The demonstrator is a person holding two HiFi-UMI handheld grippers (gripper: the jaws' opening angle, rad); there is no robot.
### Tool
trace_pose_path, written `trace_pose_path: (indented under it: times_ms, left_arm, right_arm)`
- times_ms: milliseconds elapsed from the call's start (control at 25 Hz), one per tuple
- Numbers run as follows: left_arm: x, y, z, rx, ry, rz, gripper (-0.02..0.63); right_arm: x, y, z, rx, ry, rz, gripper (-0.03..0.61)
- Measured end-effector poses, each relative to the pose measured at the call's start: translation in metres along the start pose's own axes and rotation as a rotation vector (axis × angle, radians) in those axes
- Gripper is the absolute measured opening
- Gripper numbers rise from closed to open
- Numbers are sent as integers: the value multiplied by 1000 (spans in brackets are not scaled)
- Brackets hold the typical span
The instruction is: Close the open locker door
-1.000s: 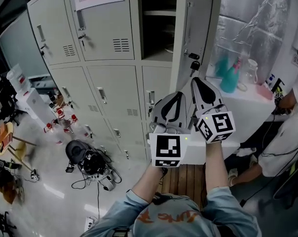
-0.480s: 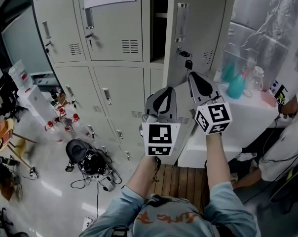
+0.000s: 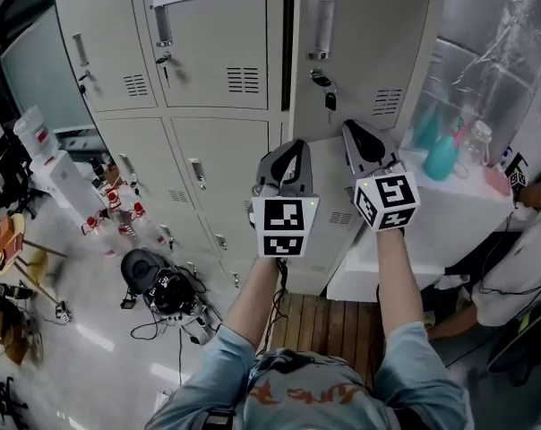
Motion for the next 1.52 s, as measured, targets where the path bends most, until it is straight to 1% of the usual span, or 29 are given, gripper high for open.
trace_pose_path:
  times_ms: [200, 520, 680, 840, 920, 1000, 1080, 1160, 1360, 1520]
  left_arm:
    - [14, -8, 23, 20, -8, 24, 21]
    - [33, -21, 61, 49, -4, 68, 21]
    - [42, -23, 80, 59, 10, 76, 21]
    - [49, -25, 96, 71, 31, 82, 21]
    - [52, -28, 104, 87, 40, 93, 21]
    - [52, -30, 107, 81, 46, 114, 21]
    - [50, -32, 107, 63, 61, 143, 21]
    - [50, -32, 107, 59, 69, 153, 21]
    - [51, -31, 106, 87, 51, 126, 21]
    - [52, -29, 109, 85, 38, 125, 21]
  right_arm:
    - [-2, -12, 21, 42, 9, -28, 32]
    - [-9, -19, 49, 68, 9, -50, 32]
    - [-13, -27, 60, 92, 5, -60, 32]
    - [-17, -32, 67, 117, -10, -96, 32]
    - [-18, -34, 69, 108, -15, -112, 32]
    - [-20, -37, 68, 85, -12, -120, 31]
    - [-22, -38, 69, 67, -4, -110, 28]
    - [-22, -37, 70, 66, -1, -100, 28]
    - [-20, -34, 70, 111, -3, -98, 28]
    - [-23, -32, 72, 124, -14, -40, 28]
Point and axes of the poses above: the fingertips, and each gripper's own axes: z forward along the fingers, x to its left, y out of its top, the point moved 9 cm from there along -z, backward along the fingers, and after that the axes turned 3 degrees about y, right-handed, at the moved point
